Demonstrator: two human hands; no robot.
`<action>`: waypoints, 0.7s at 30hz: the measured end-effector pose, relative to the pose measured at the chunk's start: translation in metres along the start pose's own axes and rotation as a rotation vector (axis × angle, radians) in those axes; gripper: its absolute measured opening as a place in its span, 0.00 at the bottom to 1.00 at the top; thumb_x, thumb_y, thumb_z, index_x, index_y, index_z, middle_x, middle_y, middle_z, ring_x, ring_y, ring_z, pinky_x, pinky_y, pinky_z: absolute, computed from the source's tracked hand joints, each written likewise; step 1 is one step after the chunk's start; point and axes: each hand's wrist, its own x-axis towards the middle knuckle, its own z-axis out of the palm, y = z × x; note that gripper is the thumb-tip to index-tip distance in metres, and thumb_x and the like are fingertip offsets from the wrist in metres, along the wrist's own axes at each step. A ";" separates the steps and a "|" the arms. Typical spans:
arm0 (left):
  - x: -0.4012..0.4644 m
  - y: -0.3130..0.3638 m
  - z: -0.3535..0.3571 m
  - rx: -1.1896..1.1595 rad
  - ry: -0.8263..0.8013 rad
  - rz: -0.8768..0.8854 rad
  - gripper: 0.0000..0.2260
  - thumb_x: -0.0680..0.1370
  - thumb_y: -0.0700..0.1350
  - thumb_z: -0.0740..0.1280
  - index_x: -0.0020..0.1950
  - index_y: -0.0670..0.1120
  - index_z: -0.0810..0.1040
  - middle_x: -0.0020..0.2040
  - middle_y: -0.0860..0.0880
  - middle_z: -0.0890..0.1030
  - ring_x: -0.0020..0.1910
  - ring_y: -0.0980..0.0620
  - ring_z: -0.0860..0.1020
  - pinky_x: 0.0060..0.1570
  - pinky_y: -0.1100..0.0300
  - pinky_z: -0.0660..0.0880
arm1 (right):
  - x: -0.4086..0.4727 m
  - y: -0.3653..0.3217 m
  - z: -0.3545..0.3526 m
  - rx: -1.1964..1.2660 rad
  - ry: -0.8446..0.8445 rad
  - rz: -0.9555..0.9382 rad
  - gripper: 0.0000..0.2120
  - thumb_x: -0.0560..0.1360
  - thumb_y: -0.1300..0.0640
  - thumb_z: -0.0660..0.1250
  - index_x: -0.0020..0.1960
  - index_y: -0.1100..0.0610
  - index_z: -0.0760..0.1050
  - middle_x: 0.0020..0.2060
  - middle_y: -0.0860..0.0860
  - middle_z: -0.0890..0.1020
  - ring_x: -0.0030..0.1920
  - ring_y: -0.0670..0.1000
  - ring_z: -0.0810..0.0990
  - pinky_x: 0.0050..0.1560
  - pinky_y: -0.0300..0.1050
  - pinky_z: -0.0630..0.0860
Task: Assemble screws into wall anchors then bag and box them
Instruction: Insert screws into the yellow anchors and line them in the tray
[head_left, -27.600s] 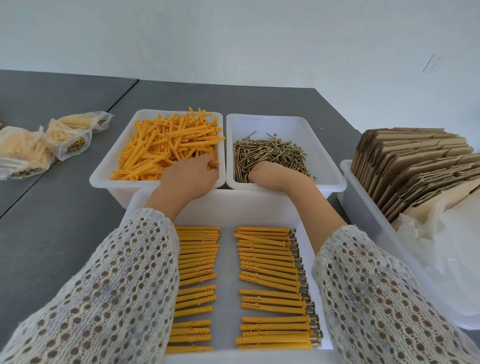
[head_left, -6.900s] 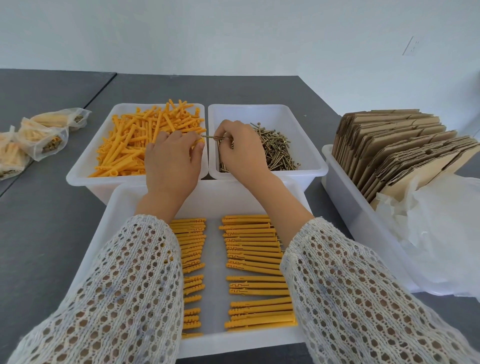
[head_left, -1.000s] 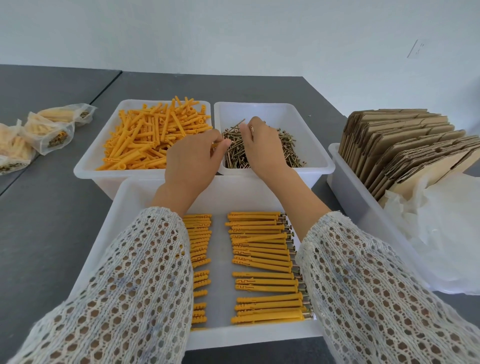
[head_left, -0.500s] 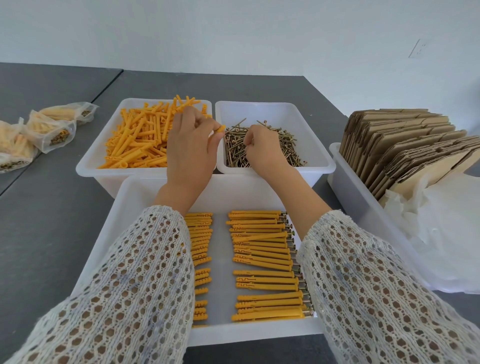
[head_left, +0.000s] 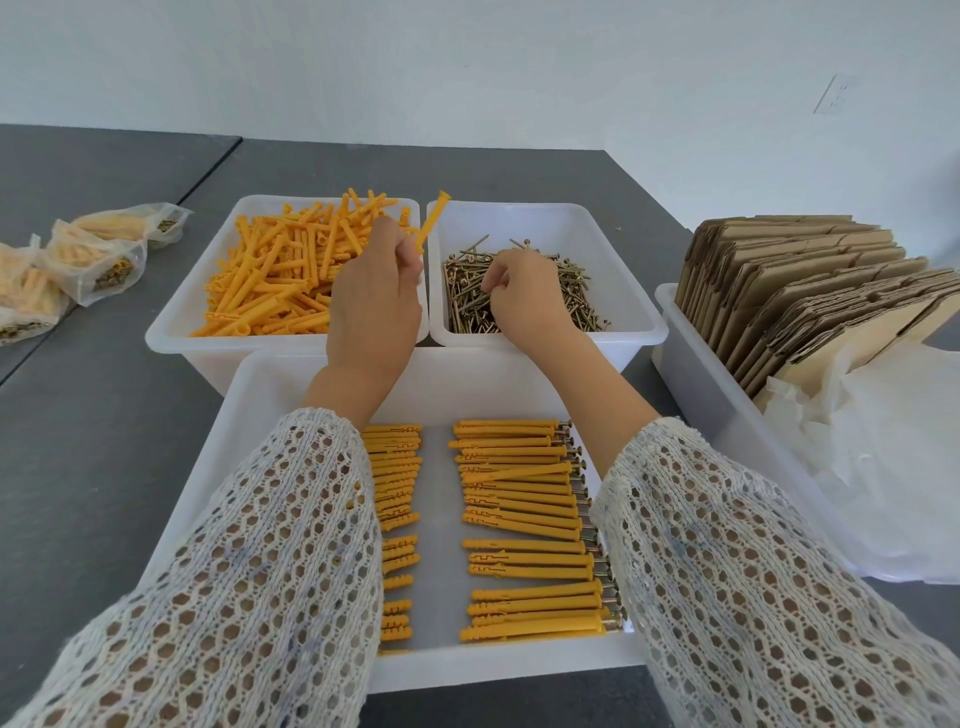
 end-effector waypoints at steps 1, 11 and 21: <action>0.001 0.000 0.000 0.013 -0.038 -0.014 0.07 0.80 0.34 0.60 0.55 0.44 0.70 0.40 0.48 0.78 0.34 0.49 0.78 0.36 0.45 0.76 | 0.000 -0.001 0.000 -0.005 0.024 -0.010 0.17 0.73 0.74 0.56 0.47 0.61 0.80 0.44 0.54 0.77 0.45 0.53 0.77 0.45 0.43 0.73; -0.001 0.005 0.001 0.305 -0.113 0.073 0.12 0.83 0.40 0.55 0.57 0.48 0.78 0.47 0.49 0.77 0.36 0.50 0.72 0.29 0.58 0.59 | -0.002 -0.005 -0.002 -0.064 0.209 -0.056 0.15 0.79 0.68 0.55 0.53 0.60 0.79 0.53 0.58 0.76 0.47 0.58 0.77 0.49 0.51 0.75; 0.000 0.005 0.002 0.354 -0.215 0.033 0.14 0.84 0.52 0.56 0.52 0.48 0.79 0.39 0.51 0.75 0.38 0.47 0.74 0.30 0.58 0.61 | -0.005 -0.008 0.004 -0.197 0.114 -0.245 0.12 0.83 0.61 0.55 0.55 0.63 0.76 0.45 0.56 0.71 0.45 0.55 0.70 0.44 0.50 0.73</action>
